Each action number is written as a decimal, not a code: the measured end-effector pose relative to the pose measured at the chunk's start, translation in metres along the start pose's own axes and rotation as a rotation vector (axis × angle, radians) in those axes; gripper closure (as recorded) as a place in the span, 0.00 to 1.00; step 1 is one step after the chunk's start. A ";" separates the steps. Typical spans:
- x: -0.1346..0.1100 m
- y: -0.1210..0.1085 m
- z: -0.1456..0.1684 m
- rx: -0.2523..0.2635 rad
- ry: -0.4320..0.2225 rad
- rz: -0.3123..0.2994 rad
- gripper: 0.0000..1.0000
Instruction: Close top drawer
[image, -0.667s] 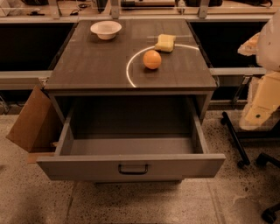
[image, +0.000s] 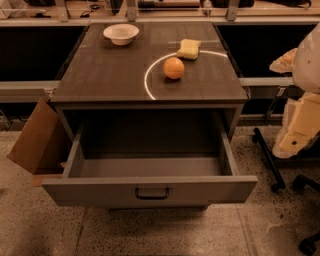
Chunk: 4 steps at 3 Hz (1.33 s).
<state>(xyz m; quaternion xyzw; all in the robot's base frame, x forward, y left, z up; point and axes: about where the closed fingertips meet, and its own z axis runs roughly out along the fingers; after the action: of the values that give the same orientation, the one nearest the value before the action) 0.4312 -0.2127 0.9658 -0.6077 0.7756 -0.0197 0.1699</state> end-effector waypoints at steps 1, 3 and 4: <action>0.002 0.018 0.022 -0.046 -0.051 -0.003 0.00; -0.001 0.044 0.056 -0.113 -0.122 0.014 0.00; 0.011 0.058 0.079 -0.158 -0.101 0.001 0.00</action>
Offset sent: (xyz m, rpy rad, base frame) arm -0.0359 0.0335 -0.1018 0.2251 0.1295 0.0598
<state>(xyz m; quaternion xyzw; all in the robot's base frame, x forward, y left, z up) 0.3978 -0.1943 0.8749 -0.6189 0.7656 0.0720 0.1604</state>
